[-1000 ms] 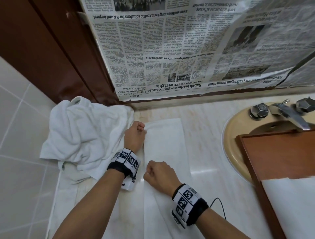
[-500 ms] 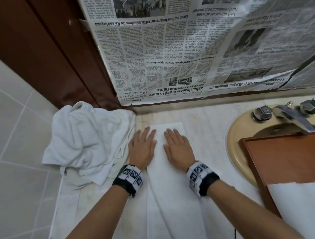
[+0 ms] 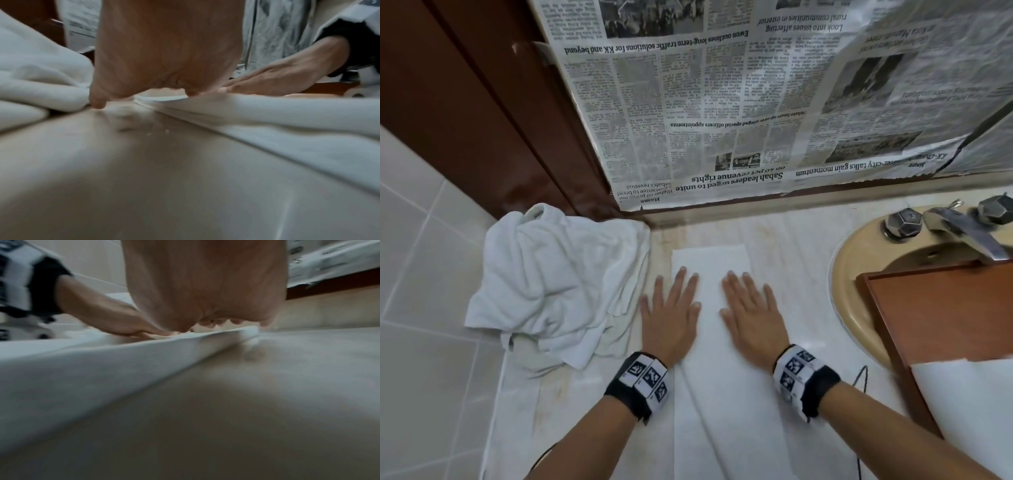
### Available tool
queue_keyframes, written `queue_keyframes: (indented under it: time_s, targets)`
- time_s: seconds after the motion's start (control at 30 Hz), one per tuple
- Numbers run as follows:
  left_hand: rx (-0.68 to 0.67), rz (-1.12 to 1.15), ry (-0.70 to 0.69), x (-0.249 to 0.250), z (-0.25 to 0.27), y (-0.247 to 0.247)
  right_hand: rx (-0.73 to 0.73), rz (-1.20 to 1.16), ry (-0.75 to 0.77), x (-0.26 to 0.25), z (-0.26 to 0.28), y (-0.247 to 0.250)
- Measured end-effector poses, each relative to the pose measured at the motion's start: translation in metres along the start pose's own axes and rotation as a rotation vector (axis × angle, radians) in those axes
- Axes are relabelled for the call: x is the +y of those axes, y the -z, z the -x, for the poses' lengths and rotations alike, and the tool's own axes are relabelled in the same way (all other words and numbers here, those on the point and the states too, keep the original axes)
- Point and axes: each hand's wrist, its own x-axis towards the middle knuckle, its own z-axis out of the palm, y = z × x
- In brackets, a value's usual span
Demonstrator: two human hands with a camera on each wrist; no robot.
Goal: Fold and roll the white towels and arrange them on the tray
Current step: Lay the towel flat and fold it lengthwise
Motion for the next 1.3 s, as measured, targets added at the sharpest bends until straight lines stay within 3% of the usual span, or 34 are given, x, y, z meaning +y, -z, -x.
queue_keyframes:
  time_s: [0.07,0.17,0.43,0.53,0.63,0.93,1.3]
  targets:
    - [-0.032,-0.017,-0.023,0.009,0.011,-0.009,-0.055,0.007,0.067,-0.015,0.013,-0.012]
    - [-0.042,-0.061,-0.001,0.003,0.015,-0.019,-0.06,0.043,0.033,-0.014,0.016,-0.019]
    - [-0.013,0.011,0.162,-0.006,0.036,-0.012,-0.107,-0.005,-0.239,0.018,0.038,-0.004]
    - [-0.055,0.025,0.116,0.013,0.05,-0.014,0.024,-0.056,-0.107,-0.005,0.057,-0.012]
    - [-0.112,-0.014,0.105,0.02,0.065,-0.022,0.006,-0.014,0.047,-0.024,0.078,-0.031]
    - [-0.096,0.021,0.139,-0.001,0.111,-0.031,-0.097,0.015,-0.046,0.008,0.11,-0.033]
    - [-0.121,-0.006,0.099,0.024,0.032,-0.012,-0.138,0.005,0.004,0.044,0.05,-0.003]
